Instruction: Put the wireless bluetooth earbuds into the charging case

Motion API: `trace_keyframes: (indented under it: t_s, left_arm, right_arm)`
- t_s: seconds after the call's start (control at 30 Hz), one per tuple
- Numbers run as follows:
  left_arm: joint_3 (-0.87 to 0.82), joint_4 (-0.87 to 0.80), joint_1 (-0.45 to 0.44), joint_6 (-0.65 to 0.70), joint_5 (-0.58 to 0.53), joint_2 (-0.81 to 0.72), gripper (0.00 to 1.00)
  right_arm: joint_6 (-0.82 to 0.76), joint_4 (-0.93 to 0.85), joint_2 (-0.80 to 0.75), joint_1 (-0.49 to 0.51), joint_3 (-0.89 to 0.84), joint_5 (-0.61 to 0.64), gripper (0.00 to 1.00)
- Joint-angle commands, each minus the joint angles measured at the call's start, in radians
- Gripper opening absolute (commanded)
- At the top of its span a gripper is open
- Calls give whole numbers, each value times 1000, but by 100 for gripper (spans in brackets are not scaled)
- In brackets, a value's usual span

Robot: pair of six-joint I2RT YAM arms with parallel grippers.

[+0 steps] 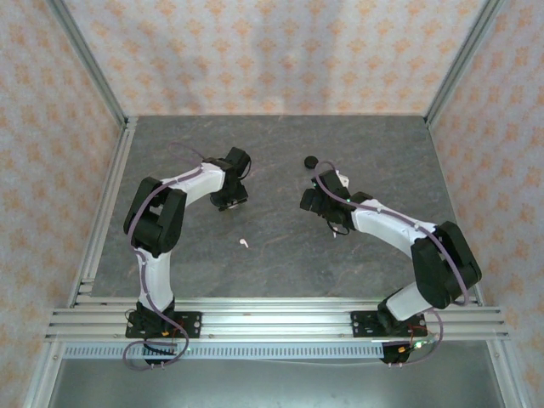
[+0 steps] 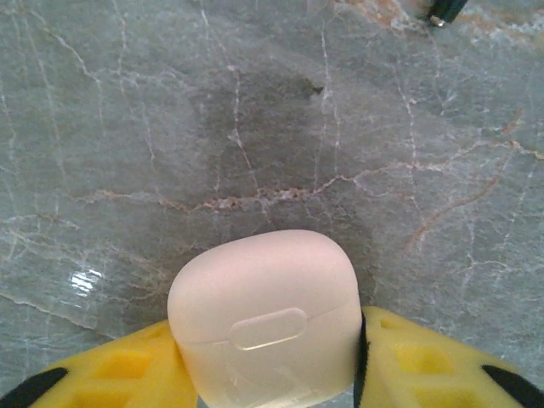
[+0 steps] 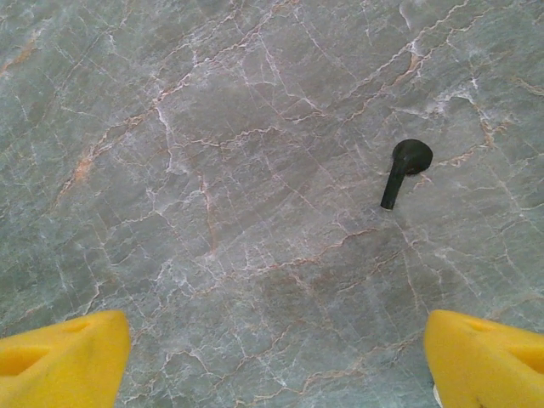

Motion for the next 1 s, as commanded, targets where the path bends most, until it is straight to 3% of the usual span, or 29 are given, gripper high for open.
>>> trace_keyframes:
  t_s: [0.0,0.17,0.27,0.4,0.57,0.77,0.97]
  left_arm:
    - [-7,-10,8,100,-16,-30,34]
    - [-42,9,-2,263,27,-142,23]
    - [-54,39,-24,422,174,-219,19]
    - [-46,35,-94,597,298,-317,21]
    - [-56,69,-197,769,367,-433,12]
    - [-125,188,-244,927,470,-578,8]
    - [-140,191,-268,1063,509,-673,6]
  right_arm:
    - [13,-53,-37,6,5,36,90]
    - [-1,-117,-79,-8,67,-5,91]
    - [-10,-253,-100,-16,175,-75,91]
    - [-38,-399,-130,-18,310,-176,91]
    - [-44,-505,-171,-19,439,-325,89]
    - [65,-421,-273,-18,412,-426,80]
    - [129,-278,-301,9,350,-631,63]
